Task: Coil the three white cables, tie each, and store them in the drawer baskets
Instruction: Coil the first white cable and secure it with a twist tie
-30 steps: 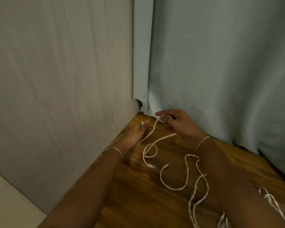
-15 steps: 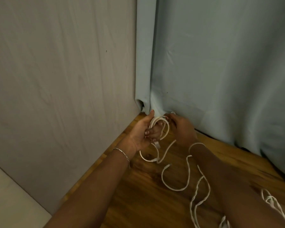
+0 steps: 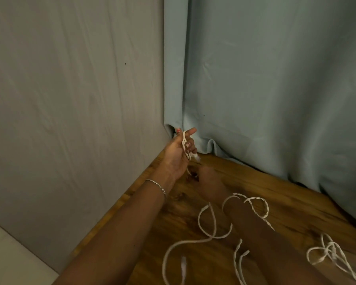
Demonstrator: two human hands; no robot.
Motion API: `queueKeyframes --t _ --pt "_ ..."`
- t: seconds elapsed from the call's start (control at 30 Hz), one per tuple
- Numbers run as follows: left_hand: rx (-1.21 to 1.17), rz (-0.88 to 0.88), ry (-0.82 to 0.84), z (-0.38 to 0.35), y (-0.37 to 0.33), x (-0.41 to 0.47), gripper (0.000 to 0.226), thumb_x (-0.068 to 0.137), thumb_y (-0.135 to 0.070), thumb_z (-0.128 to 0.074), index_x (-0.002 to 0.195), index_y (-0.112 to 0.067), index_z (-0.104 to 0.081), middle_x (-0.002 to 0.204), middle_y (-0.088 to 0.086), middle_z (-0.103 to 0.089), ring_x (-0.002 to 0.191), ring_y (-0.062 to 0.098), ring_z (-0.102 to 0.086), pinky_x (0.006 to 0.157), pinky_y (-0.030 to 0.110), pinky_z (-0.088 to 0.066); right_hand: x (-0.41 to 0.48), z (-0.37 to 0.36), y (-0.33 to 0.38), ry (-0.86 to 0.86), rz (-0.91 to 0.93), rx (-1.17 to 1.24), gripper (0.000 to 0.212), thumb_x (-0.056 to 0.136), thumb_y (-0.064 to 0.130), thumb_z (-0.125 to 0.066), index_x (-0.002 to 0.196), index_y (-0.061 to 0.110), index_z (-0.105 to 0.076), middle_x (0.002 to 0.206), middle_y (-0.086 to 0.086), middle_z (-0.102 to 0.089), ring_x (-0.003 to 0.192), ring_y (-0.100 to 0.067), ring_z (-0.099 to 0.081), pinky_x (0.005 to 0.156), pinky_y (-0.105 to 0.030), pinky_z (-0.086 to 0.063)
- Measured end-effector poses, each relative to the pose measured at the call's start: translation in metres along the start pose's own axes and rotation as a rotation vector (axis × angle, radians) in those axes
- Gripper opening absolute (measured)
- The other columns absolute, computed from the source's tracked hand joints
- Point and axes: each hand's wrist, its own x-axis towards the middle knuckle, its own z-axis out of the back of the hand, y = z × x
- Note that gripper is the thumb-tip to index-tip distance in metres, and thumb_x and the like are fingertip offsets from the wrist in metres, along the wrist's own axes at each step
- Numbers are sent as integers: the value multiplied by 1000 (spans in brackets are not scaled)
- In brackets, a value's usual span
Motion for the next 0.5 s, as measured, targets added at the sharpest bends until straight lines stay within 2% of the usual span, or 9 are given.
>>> queueKeyframes --t 0.1,0.2,0.33,0.4,0.5 --pt "159 -53 -65 5 -5 7 41 105 -34 -30 108 -5 -59 47 -5 -42 41 5 -38 43 17 -38 -5 -7 2 24 33 32 22 93 22 -58 102 8 -73 99 -7 -72 90 -19 -66 84 -35 -54" --pt "424 -104 -128 14 -3 13 42 105 -32 -31 117 0 -55 46 -6 -47 40 3 -40 45 18 -37 -4 0 7 -25 48 80 21 94 18 -57 106 10 -72 101 -6 -72 94 -18 -67 86 -33 -53" --pt "753 -165 -114 19 7 11 39 105 -30 -31 118 -2 -56 61 2 -48 44 0 -46 49 16 -40 -2 14 12 -20 72 16 21 93 24 -56 102 14 -73 99 -4 -74 91 -18 -67 82 -36 -53" --pt "872 -162 -74 26 8 12 38 104 -32 -34 116 -6 -58 66 3 -51 55 7 -51 57 23 -45 1 24 12 -32 61 -10 20 92 23 -59 100 12 -74 97 -2 -73 89 -17 -67 79 -32 -52" --pt "1023 -121 -27 34 10 12 40 102 -38 -37 110 -6 -59 87 11 -60 81 20 -58 79 40 -51 5 43 14 -83 104 -11 17 90 15 -62 102 13 -75 96 3 -72 79 -7 -64 69 -17 -44"
